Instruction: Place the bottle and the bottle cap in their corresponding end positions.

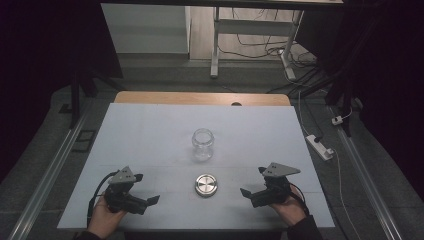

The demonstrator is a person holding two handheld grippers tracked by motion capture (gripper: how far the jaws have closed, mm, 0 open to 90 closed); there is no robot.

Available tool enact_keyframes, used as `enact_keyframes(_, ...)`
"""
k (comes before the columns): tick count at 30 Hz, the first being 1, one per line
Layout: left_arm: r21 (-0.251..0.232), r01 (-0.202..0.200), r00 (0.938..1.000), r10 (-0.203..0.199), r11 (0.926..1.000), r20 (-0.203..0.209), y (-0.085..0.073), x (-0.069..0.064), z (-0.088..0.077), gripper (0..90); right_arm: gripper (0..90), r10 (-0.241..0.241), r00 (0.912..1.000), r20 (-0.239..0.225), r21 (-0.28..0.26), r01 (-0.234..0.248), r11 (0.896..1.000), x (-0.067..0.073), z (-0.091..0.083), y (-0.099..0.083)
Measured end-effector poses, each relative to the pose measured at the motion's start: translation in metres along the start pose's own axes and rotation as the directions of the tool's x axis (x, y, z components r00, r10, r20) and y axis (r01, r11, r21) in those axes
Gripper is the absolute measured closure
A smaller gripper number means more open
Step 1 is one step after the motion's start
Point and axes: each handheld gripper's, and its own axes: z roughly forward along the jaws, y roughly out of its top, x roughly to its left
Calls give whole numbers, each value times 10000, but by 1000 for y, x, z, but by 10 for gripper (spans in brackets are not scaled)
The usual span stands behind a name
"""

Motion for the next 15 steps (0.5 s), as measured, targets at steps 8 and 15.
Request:
enact_keyframes(8, 1, 494, 9975, -493, 9988, -508, -20, 5, -18, 0, 0, 309, 9989, 345, 31, -310, 9995, -4, -13, -10)
enact_keyframes(15, 192, 759, 9921, -736, 9969, -1012, -35, 7, -28, 0, 0, 525, 9962, 693, 255, -543, 9982, -8, -24, -20)
